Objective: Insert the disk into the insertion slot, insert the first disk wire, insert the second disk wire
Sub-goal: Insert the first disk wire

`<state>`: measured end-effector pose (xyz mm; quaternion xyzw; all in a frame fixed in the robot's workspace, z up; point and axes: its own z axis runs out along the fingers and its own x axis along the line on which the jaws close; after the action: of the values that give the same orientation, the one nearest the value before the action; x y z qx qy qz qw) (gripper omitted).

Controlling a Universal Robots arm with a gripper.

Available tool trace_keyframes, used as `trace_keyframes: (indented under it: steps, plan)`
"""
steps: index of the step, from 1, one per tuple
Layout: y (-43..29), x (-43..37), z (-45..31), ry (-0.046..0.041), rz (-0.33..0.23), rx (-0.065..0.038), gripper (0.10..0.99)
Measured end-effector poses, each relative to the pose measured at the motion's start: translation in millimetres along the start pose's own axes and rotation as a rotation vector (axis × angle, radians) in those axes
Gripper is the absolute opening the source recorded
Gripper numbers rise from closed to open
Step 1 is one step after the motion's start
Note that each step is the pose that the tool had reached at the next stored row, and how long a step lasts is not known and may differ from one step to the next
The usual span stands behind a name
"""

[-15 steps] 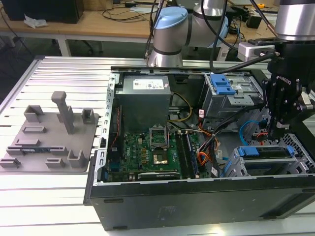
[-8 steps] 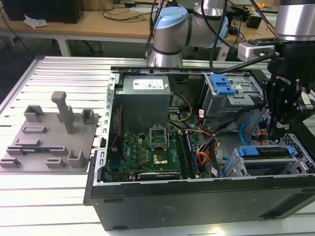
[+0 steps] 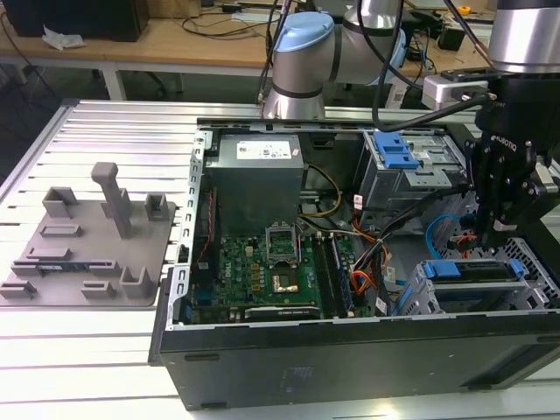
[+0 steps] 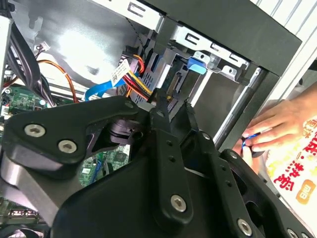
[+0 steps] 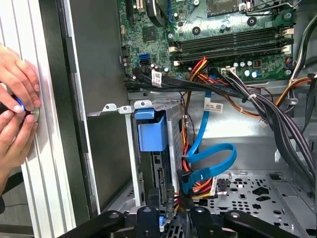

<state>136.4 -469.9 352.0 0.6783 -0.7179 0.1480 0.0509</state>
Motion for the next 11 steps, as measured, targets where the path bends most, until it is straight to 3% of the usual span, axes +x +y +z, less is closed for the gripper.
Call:
trace_keyframes:
  steps: [2, 4, 11]
  plan:
    - [0.0, 2.0, 0.5, -0.0182, 0.002, -0.001, 0.302]
    - [-0.2, 3.7, 1.0, -0.0286, 0.003, -0.002, 0.302]
    - [-0.5, 5.9, 0.0, -0.0311, 0.004, -0.002, 0.302]
